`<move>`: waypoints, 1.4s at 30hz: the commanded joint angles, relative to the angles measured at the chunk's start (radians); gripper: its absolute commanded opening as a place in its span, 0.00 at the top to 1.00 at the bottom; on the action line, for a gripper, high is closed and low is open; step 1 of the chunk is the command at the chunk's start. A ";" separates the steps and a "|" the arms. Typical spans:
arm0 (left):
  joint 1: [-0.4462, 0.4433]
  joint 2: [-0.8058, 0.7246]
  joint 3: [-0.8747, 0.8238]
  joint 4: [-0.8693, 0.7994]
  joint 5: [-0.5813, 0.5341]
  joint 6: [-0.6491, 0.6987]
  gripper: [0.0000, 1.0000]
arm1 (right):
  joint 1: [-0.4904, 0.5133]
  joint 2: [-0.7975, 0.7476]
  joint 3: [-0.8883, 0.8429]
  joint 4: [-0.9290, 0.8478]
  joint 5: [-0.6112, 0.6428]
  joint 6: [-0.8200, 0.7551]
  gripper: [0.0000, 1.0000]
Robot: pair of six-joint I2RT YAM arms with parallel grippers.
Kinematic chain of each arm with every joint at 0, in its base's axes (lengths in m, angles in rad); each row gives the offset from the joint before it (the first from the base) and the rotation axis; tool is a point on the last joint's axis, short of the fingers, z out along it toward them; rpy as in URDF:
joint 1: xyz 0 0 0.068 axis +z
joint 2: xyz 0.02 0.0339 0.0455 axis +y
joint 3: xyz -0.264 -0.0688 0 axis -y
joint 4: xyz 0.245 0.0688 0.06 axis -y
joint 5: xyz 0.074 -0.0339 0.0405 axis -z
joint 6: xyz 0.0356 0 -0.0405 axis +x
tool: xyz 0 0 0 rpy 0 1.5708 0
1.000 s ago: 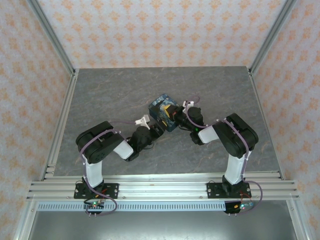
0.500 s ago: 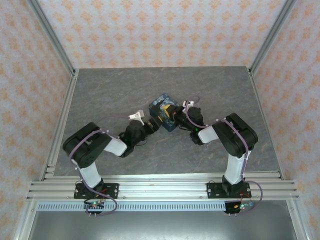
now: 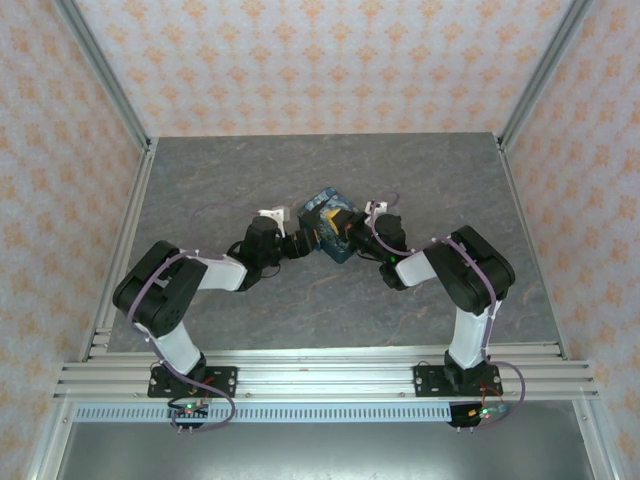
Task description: Unlock a padlock with a key
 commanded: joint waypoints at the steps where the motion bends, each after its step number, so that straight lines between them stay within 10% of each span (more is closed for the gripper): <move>1: 0.002 0.038 0.046 -0.017 0.083 0.089 0.27 | 0.009 0.062 -0.035 -0.130 -0.013 0.011 1.00; 23: -0.030 0.069 0.002 0.186 -0.002 0.025 0.31 | -0.007 0.029 -0.042 -0.142 -0.023 0.005 1.00; 31: 0.008 -0.182 0.133 -0.254 -0.192 0.089 0.27 | -0.043 -0.146 -0.035 -0.255 -0.027 -0.050 1.00; 42: 0.066 0.138 0.674 -0.640 -0.034 0.227 0.26 | -0.113 -0.428 -0.145 -0.496 0.040 -0.155 1.00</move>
